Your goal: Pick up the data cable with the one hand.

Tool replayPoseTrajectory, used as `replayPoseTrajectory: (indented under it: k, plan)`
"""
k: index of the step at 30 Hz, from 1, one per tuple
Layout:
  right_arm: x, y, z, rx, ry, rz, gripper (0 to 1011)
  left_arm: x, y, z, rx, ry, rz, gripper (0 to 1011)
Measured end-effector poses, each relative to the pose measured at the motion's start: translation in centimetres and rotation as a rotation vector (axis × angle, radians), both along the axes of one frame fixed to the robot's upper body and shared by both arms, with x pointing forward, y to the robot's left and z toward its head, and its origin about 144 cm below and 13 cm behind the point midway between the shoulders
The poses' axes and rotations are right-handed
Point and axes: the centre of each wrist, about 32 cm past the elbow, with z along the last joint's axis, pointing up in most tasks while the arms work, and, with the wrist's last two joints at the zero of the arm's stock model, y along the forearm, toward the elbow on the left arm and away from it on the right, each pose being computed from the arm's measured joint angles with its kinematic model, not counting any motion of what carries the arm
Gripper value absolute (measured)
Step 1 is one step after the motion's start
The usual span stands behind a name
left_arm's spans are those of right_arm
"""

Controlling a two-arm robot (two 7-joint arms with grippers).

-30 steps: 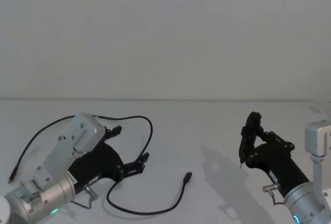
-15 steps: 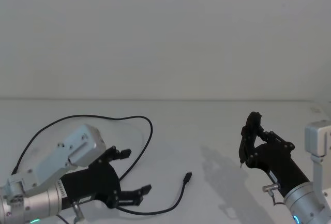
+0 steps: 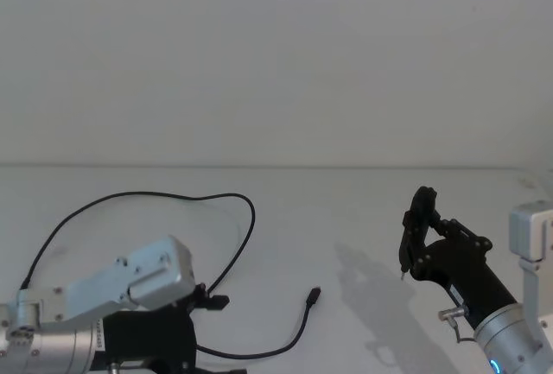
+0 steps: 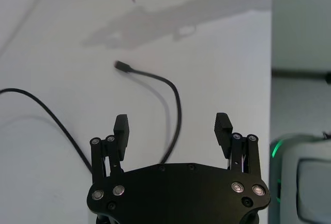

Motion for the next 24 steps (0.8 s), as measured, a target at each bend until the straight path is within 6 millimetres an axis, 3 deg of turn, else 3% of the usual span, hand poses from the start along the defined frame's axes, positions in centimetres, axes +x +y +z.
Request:
replayPoseTrajectory:
  k: [9,24]
  plan:
    - [0.0,0.0,0.0,0.0,0.0,0.0,283,0.3,-0.8,0.3,0.11,0.024,-0.023,1001]
    - [0.0,0.0,0.0,0.0,0.0,0.0,283,1.0,-2.0,-0.3,0.134,0.034,-0.02,1001]
